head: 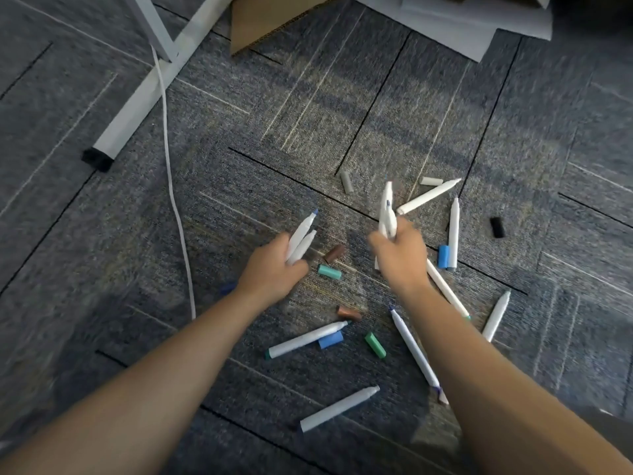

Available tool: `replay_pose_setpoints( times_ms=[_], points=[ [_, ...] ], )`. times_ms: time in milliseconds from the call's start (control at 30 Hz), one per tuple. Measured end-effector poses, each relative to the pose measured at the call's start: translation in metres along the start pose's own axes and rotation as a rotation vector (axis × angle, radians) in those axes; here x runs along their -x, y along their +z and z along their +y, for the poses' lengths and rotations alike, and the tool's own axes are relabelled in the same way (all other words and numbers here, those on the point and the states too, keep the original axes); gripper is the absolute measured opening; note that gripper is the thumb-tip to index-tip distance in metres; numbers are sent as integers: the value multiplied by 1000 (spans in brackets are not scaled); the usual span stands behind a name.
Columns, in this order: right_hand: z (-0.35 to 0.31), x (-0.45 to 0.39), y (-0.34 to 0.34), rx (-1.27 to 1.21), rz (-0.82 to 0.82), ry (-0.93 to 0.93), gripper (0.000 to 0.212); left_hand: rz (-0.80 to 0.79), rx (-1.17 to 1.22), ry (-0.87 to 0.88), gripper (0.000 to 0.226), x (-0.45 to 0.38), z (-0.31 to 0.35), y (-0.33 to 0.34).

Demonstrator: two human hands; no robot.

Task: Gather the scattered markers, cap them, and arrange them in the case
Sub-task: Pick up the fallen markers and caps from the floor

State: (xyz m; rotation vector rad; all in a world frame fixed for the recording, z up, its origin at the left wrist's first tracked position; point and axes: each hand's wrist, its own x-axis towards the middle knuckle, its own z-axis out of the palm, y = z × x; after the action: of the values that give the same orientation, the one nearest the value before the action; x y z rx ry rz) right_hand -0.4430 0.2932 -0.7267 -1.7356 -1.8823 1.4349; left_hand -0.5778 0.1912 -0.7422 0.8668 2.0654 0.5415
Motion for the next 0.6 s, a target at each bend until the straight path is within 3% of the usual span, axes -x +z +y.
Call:
replay_pose_setpoints(
  times_ms=[200,333,433,600],
  points=[
    [46,51,-28,206,-104,66,39,-220,-204,32,40,31,-11,16],
    [70,70,-42,385,-130,82,27,-262,-442,56,52,43,-18,23],
    [83,79,-44,418,-107,72,49,-274,-564,74,52,50,-21,28],
    [91,83,-40,435,-143,111,30,-209,-628,101,38,54,-22,34]
  ],
)
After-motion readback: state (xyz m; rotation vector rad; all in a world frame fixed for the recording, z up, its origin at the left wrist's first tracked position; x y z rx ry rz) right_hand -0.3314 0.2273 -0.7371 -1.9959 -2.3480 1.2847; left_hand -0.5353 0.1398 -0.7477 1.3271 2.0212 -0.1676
